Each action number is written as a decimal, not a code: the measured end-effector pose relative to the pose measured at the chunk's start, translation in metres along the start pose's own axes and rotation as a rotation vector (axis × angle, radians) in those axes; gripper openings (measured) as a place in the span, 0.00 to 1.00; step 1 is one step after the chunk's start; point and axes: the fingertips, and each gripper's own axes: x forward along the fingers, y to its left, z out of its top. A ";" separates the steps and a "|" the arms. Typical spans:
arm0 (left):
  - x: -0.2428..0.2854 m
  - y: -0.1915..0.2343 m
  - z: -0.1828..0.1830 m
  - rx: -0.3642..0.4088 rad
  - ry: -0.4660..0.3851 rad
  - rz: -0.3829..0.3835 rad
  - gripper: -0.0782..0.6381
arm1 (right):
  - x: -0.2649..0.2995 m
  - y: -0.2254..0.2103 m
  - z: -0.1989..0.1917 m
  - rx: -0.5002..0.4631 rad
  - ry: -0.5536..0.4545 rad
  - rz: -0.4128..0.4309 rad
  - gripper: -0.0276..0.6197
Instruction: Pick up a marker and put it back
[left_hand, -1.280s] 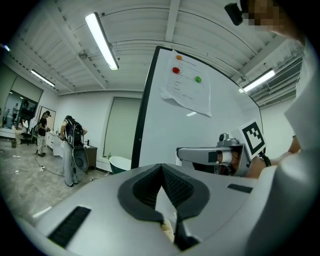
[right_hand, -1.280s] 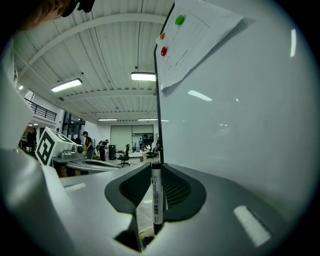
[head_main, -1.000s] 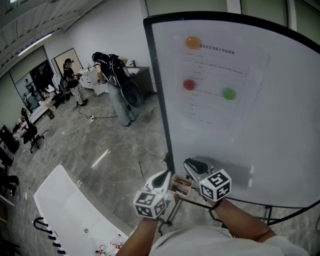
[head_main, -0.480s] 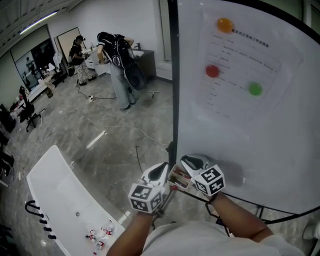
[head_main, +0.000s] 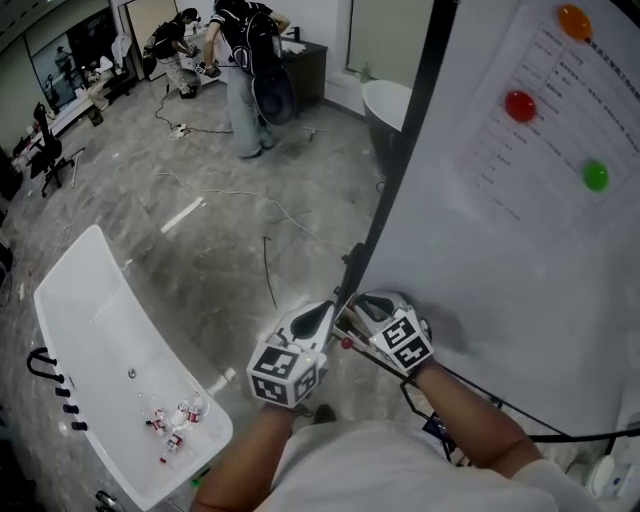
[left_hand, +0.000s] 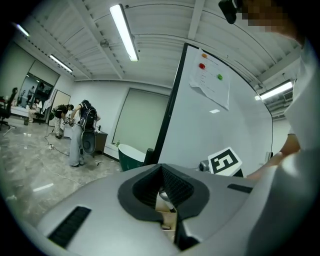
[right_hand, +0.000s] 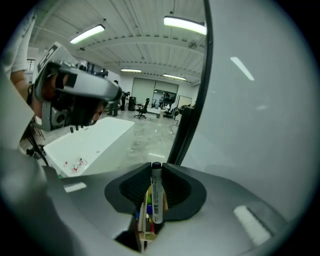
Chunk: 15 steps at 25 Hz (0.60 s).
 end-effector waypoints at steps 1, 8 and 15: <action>0.000 0.002 0.000 -0.002 0.000 0.003 0.11 | 0.006 0.003 -0.005 -0.025 0.023 0.002 0.14; -0.007 0.008 0.006 0.007 -0.017 0.029 0.11 | 0.028 0.013 -0.037 -0.099 0.150 0.015 0.14; -0.010 0.009 0.008 0.010 -0.016 0.039 0.11 | 0.037 0.017 -0.041 -0.125 0.164 0.017 0.16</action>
